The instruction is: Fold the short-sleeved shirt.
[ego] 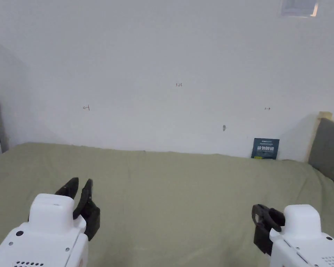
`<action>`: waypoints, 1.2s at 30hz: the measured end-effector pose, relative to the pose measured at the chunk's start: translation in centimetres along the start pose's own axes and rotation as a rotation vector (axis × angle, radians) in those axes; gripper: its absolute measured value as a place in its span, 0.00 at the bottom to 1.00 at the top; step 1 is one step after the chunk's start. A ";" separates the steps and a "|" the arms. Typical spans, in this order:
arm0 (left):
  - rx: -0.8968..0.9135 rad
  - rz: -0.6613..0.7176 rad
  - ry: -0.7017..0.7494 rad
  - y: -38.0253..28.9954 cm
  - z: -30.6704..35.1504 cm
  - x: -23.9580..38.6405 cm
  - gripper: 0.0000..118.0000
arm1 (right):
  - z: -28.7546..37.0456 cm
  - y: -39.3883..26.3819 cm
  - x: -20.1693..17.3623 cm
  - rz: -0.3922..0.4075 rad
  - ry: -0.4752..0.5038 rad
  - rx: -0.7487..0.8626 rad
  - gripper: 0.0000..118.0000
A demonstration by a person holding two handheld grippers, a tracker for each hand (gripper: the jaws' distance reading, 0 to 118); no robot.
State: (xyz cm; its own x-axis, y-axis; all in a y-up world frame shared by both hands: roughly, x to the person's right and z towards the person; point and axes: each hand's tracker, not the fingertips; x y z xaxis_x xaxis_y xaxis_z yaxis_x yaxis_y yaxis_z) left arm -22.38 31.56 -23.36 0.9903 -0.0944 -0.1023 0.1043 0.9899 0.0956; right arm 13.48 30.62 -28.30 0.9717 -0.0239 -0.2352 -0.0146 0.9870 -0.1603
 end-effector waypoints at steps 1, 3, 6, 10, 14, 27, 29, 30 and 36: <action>-0.018 0.009 -0.011 -0.3 -0.1 0.0 0.18 | -0.2 -0.5 0.1 -0.006 0.005 -0.011 0.03; -0.047 0.016 -0.027 -0.4 -0.4 -0.2 0.18 | -0.4 -1.0 -0.2 0.014 -0.040 -0.022 0.05; -0.078 0.042 -0.041 0.1 -0.9 -0.6 0.18 | -0.4 -1.1 0.1 -0.018 -0.038 -0.001 0.08; -0.094 0.027 -0.044 -0.1 -1.4 -0.5 0.18 | -0.2 -0.8 0.1 -0.025 -0.052 0.034 0.15; -0.120 0.031 -0.067 -0.8 -2.0 -0.1 0.18 | -0.4 -0.7 -0.3 0.010 -0.067 0.045 0.21; -0.113 0.062 -0.073 -0.6 -1.9 0.0 1.00 | -0.4 -0.1 -0.1 -0.058 -0.078 0.052 1.00; -0.114 0.063 -0.074 -0.6 -2.0 -0.2 1.00 | -0.6 0.6 -0.4 -0.056 -0.098 0.018 1.00; -0.116 0.062 -0.074 -0.6 -2.0 -0.1 1.00 | -0.6 0.8 -0.4 -0.053 -0.092 0.016 1.00; -0.131 0.066 -0.068 -0.8 -2.2 -0.3 1.00 | 0.4 1.8 -0.3 -0.162 -0.006 0.046 1.00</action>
State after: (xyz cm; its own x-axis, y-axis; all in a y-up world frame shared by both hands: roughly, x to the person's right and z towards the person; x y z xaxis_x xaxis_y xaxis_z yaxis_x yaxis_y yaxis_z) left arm -22.97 31.04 -25.55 0.9990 -0.0310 -0.0324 0.0300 0.9991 -0.0304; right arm 13.25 32.47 -28.16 0.9619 -0.1823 -0.2039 0.1530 0.9766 -0.1512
